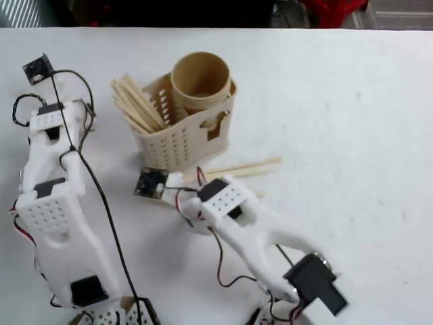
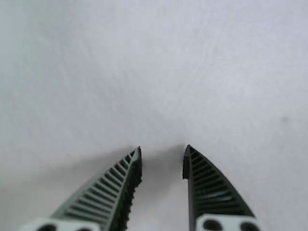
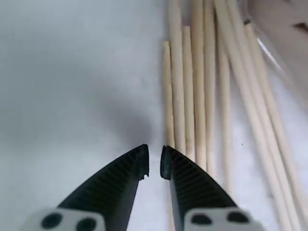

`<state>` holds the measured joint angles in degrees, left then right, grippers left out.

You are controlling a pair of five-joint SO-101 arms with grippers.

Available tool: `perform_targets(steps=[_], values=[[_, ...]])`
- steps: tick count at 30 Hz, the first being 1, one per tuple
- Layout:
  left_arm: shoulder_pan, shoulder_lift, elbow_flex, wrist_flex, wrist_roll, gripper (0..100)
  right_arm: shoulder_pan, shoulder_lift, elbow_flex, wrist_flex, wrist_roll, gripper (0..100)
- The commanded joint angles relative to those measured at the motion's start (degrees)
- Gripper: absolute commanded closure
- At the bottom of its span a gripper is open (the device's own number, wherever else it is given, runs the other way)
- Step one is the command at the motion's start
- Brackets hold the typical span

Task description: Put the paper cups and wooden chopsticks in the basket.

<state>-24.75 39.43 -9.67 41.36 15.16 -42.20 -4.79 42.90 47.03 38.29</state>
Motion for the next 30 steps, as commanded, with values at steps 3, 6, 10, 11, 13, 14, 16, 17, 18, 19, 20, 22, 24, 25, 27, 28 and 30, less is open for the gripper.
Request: perform_targets(steps=[3, 6, 10, 11, 13, 14, 16, 17, 18, 19, 20, 22, 24, 25, 27, 28, 30], values=[[0.0, -0.2, -2.2, 0.1, -0.6, 84, 3.6, 2.4, -0.3, -3.5, 1.0, 93.5], [0.0, -0.2, -2.2, 0.1, -0.6, 84, 3.6, 3.5, -0.3, -3.5, 1.0, 94.0], [0.0, -0.2, -2.2, 0.1, -0.6, 84, 3.8, 3.0, -0.3, -3.3, 0.8, 97.6], [0.0, -0.2, -2.2, 0.1, -0.6, 84, 3.8, 2.7, -0.2, -3.2, 0.6, 98.6], [0.0, -0.2, -2.2, 0.1, -0.6, 84, 3.8, 1.9, 0.0, -3.1, 0.5, 97.9], [0.0, -0.2, -2.2, 0.1, -0.6, 84, 3.8, 1.5, 0.0, -3.0, 0.5, 98.1], [0.0, -0.2, -2.2, 0.1, -0.6, 84, 3.9, 0.5, 0.0, -2.0, 0.5, 98.2], [0.0, -0.2, -2.2, 0.1, -0.6, 84, 3.9, -0.1, 0.0, -1.4, 0.5, 98.2], [0.0, -0.2, -2.2, 0.1, -0.6, 84, 3.8, -0.8, 0.1, -0.7, 0.4, 98.2], [0.0, -0.2, -2.2, 0.1, -0.6, 84, 3.8, -1.6, 0.1, -0.2, 0.4, 98.2], [0.0, -0.2, -2.2, 0.1, -0.6, 84, 3.8, -2.5, 0.3, 0.1, 0.4, 98.2], [0.0, -0.2, -2.2, 0.1, -0.6, 84, 3.8, -4.8, 1.7, 0.1, 0.4, 98.2], [0.0, -0.2, -2.2, 0.1, -0.6, 84, 3.8, -7.6, 3.3, -0.1, 0.4, 98.2], [0.0, -0.2, -2.3, 0.1, -0.6, 84, 3.8, -9.3, 4.1, -0.1, 0.4, 98.2], [0.0, -0.2, -2.3, 0.1, -0.6, 84, 3.8, -12.6, 5.5, -0.1, 0.4, 98.2], [0.0, -0.2, -2.3, 0.1, -0.6, 84, 3.8, -14.1, 6.2, -0.1, 0.4, 98.1], [0.0, -0.2, -2.3, 0.1, -0.6, 84, 3.4, -16.2, 7.5, -0.2, 0.4, 98.0]])
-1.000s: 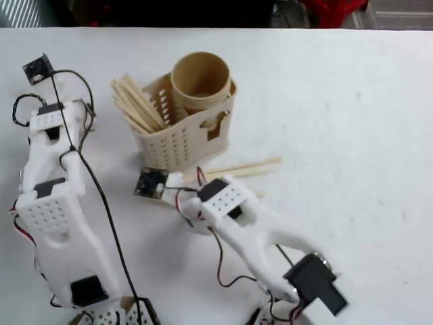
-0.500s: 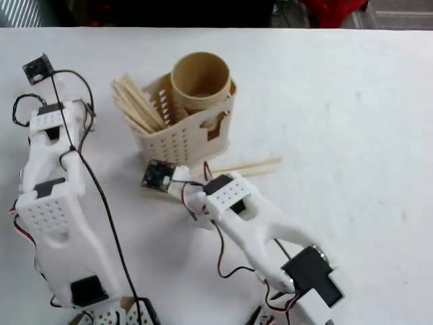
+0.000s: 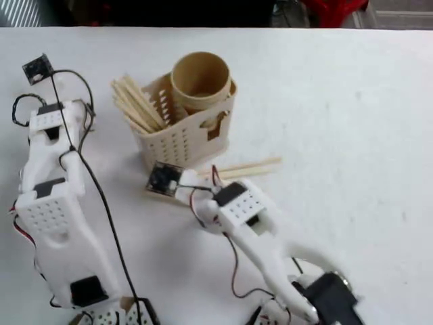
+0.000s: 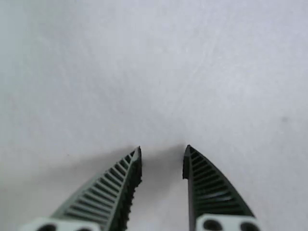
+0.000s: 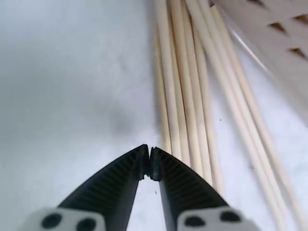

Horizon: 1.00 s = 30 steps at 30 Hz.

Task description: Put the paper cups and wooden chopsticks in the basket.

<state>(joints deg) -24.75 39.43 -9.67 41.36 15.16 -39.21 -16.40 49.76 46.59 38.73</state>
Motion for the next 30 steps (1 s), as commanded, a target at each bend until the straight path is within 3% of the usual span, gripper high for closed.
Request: perform_targets(steps=[1, 7, 16, 22, 30], values=[[0.0, -0.2, -2.2, 0.1, -0.6, 84, 0.3, -5.0, 0.9, 0.1, 0.0, 97.9], [0.0, -0.2, -2.2, 0.2, -0.6, 84, 0.7, 1.1, 0.9, -4.6, 0.4, 85.0], [0.1, -0.2, -2.2, 0.2, -0.6, 84, 1.2, 11.1, -3.7, -6.3, 0.5, 84.8], [0.1, -0.2, -2.2, 0.2, -0.6, 84, 1.2, 11.5, -3.8, -6.0, 0.4, 98.5], [0.1, -0.2, -2.3, 0.1, -0.6, 84, 0.8, 8.4, -3.4, -4.1, 0.0, 98.2]])
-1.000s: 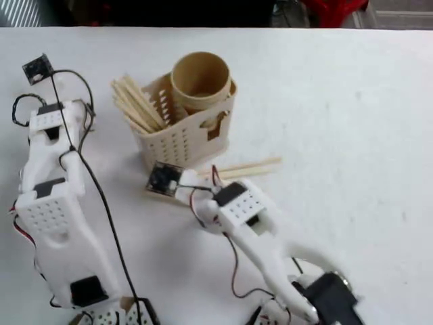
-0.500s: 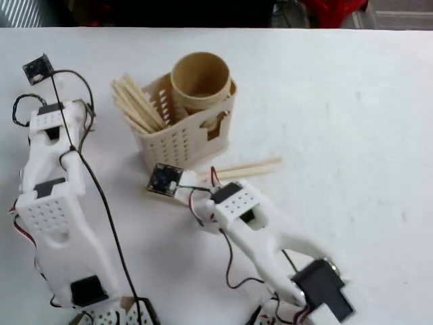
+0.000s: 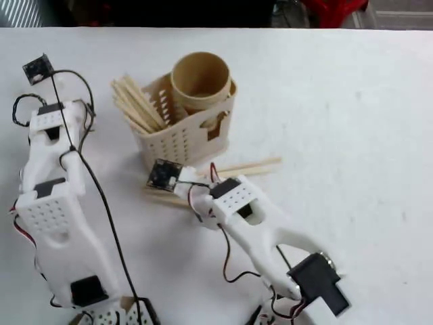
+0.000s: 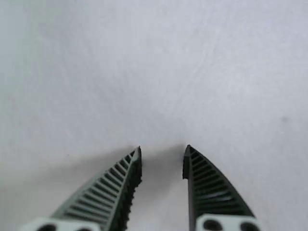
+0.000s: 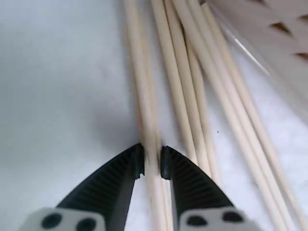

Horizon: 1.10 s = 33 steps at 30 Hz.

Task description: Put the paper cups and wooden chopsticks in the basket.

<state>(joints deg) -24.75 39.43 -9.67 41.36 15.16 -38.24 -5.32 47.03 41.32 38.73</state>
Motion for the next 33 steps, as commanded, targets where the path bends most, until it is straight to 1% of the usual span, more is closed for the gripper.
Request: perform_targets(steps=[1, 4, 8, 14, 20, 23, 26, 28, 31, 33], values=[[0.1, -0.2, -2.3, 0.1, -0.6, 84, 0.1, -4.2, -0.5, 1.9, 0.0, 98.1], [0.1, -0.2, -2.4, 0.1, -0.6, 84, 0.2, -10.1, 0.9, 3.7, -0.4, 98.1], [0.1, -0.2, -2.5, 0.1, -0.6, 84, 0.1, -21.0, 3.9, 5.1, -4.0, 98.1], [0.1, -0.2, -2.4, 0.1, -0.6, 84, 0.0, -35.2, 5.7, 9.1, -4.7, 98.1], [0.1, -0.2, -2.5, 0.1, -0.6, 84, -0.3, -47.3, -5.3, 17.2, -5.2, 98.1], [0.1, -0.2, -2.5, 0.0, -0.6, 84, -0.2, -50.9, -13.9, 18.1, -9.4, 98.1], [0.1, -0.2, -2.5, 0.0, -0.6, 84, -2.3, -50.4, -23.2, 15.0, -14.7, 98.1], [0.1, -0.2, -2.5, 0.0, -0.6, 84, -4.8, -48.5, -27.0, 9.6, -18.0, 98.1], [0.1, -0.2, -2.4, 0.0, -0.6, 84, -8.5, -44.0, -29.1, -2.9, -21.5, 98.1], [0.1, -0.2, -2.4, 0.0, -0.6, 84, -9.5, -40.0, -29.1, -12.9, -23.2, 98.1]])
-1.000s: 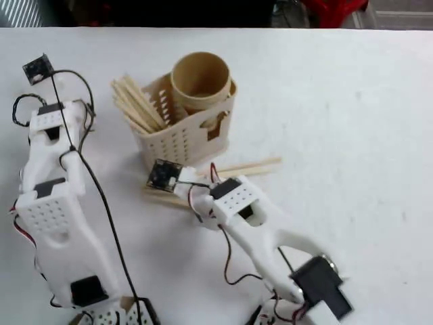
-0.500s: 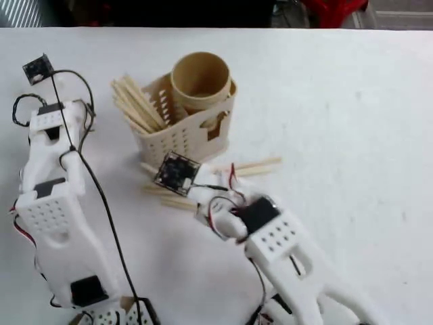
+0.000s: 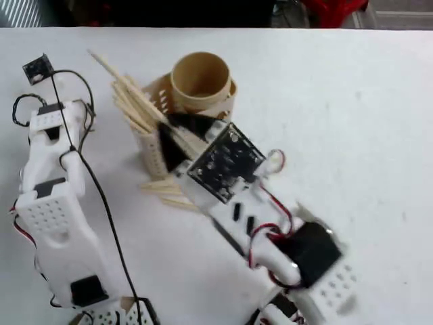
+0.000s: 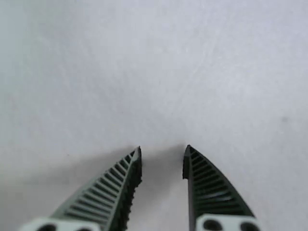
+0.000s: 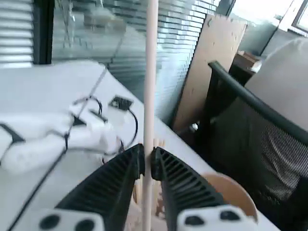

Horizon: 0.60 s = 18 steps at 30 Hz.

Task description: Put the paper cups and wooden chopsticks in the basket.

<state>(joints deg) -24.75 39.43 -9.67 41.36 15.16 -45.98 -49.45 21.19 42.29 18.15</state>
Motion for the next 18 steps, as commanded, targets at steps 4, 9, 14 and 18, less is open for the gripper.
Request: perform_targets(steps=[4, 9, 14, 18], values=[[0.1, -0.2, -2.4, 0.0, -0.6, 84, -1.6, 12.8, -3.7, -27.8, -1.3, 98.1], [0.1, -0.2, -2.3, 0.0, -0.6, 84, 1.0, 22.8, -8.8, -32.0, 1.9, 98.1], [0.1, -0.2, -2.4, 0.0, -0.6, 84, 2.8, 28.9, -10.1, -32.2, -3.3, 98.1], [0.1, -0.2, -2.4, 0.0, -0.6, 84, 4.5, 30.0, -9.1, -32.2, -10.1, 98.1]])
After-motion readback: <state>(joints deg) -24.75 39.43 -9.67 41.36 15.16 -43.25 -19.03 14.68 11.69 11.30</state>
